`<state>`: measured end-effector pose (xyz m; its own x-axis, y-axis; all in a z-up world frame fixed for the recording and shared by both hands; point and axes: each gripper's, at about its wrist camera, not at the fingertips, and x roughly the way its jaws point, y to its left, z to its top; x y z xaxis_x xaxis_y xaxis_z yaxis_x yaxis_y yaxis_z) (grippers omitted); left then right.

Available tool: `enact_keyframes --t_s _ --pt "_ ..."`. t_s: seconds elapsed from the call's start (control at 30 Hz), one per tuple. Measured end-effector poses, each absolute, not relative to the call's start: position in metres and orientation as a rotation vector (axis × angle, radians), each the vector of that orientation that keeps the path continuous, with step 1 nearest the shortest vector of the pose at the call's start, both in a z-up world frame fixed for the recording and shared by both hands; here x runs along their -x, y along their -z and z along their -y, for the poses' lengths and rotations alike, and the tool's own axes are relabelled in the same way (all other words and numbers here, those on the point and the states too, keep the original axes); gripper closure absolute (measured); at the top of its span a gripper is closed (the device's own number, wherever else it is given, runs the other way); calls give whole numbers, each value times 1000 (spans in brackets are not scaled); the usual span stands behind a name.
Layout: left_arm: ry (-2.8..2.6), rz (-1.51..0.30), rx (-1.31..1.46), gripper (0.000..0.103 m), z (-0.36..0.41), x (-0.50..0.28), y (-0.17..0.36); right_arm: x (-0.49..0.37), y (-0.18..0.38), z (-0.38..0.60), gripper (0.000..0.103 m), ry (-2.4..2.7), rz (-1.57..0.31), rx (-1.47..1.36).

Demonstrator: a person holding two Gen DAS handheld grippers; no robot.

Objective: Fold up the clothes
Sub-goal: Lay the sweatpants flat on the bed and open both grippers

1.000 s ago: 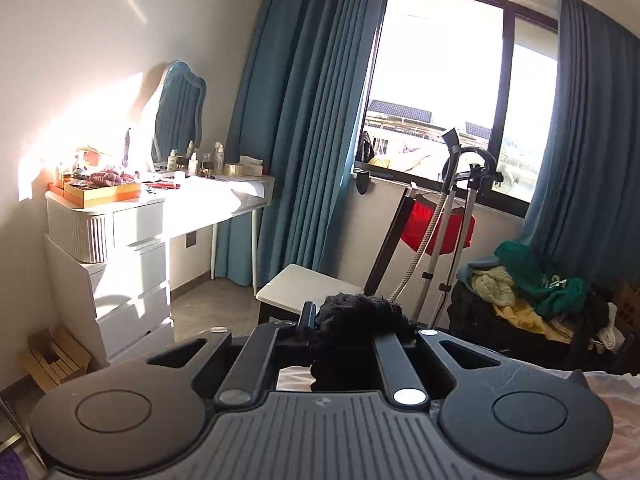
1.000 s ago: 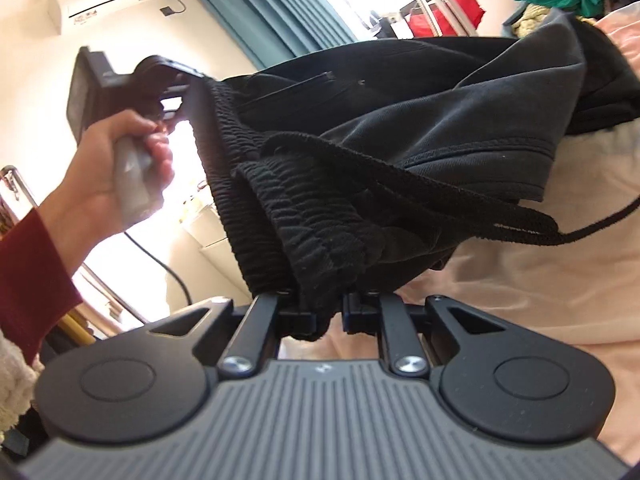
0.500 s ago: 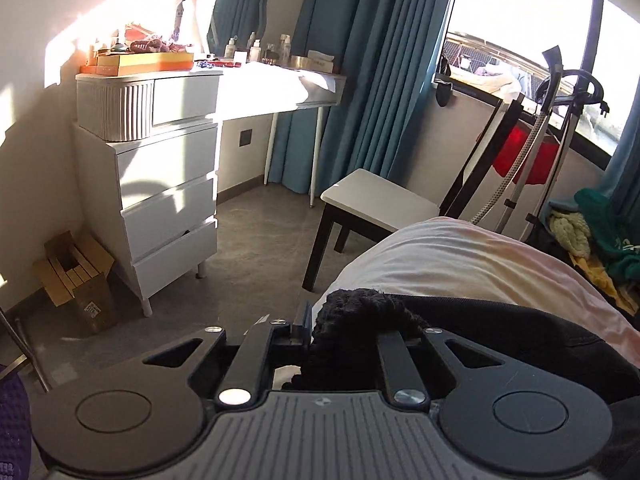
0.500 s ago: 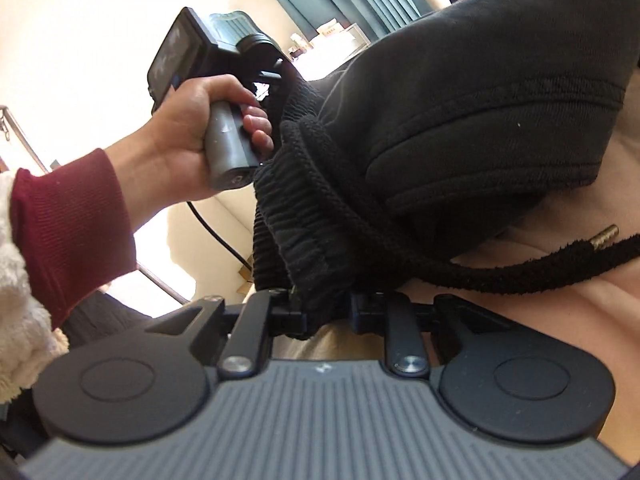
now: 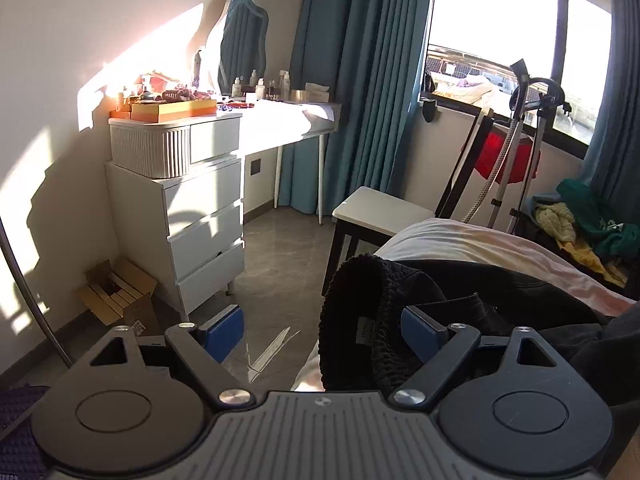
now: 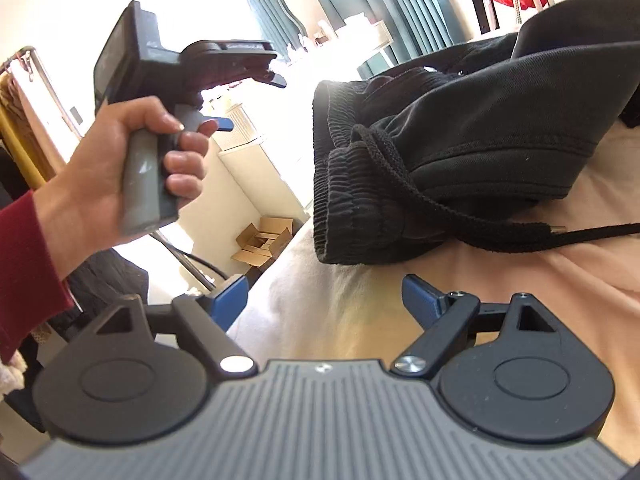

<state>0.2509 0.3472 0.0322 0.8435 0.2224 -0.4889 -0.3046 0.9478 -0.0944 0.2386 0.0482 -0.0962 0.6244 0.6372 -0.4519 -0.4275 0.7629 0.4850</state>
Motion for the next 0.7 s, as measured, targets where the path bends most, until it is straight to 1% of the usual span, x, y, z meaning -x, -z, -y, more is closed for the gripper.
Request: enact_keyframes --t_s 0.17,0.37,0.43,0.53,0.7 --pt "-196 -415 142 13 -284 -171 -61 -192 65 -14 17 -555 -578 -315" --pt "-47 -339 108 12 -178 -88 -73 -152 17 62 17 -440 -457 -249" --pt "-4 -327 121 12 -148 -67 -67 -141 7 90 17 -397 -425 -231" --pt "19 -311 65 12 -104 -44 -52 -131 5 126 17 -331 -384 -202" --pt "31 -350 76 12 -92 -39 -15 -118 21 174 17 -206 -323 -171"
